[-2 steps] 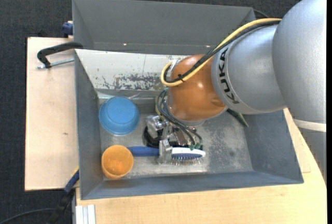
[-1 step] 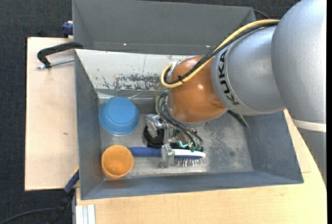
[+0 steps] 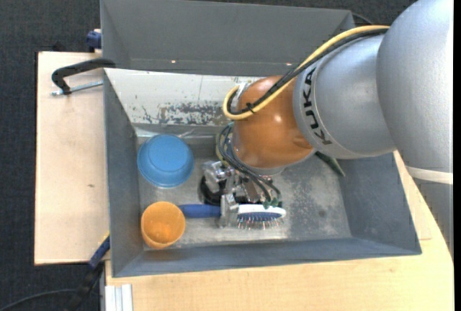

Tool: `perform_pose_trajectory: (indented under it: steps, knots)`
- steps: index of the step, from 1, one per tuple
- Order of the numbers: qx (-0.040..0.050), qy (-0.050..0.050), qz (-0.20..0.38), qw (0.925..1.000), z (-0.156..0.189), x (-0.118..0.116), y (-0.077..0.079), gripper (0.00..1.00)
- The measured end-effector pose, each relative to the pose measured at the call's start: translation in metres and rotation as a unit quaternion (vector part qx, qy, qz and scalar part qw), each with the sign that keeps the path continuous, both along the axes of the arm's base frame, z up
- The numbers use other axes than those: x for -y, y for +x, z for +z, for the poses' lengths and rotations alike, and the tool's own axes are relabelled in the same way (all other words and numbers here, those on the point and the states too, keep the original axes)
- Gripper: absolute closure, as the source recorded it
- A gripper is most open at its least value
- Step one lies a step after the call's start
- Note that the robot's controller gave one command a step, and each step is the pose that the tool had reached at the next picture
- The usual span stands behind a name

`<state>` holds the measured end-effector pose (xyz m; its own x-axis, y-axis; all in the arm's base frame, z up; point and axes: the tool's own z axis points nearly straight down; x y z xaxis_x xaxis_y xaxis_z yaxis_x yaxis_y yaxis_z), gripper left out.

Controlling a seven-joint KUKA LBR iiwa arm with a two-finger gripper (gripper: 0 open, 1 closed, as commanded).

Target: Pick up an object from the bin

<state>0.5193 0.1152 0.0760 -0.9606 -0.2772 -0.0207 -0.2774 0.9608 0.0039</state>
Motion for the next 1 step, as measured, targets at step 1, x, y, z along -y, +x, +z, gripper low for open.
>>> perform_pose_trajectory:
  steps: [1]
  knots:
    - [-0.0032,-0.003,0.01,0.9999,0.1275,-0.0021,-0.0151,1.0]
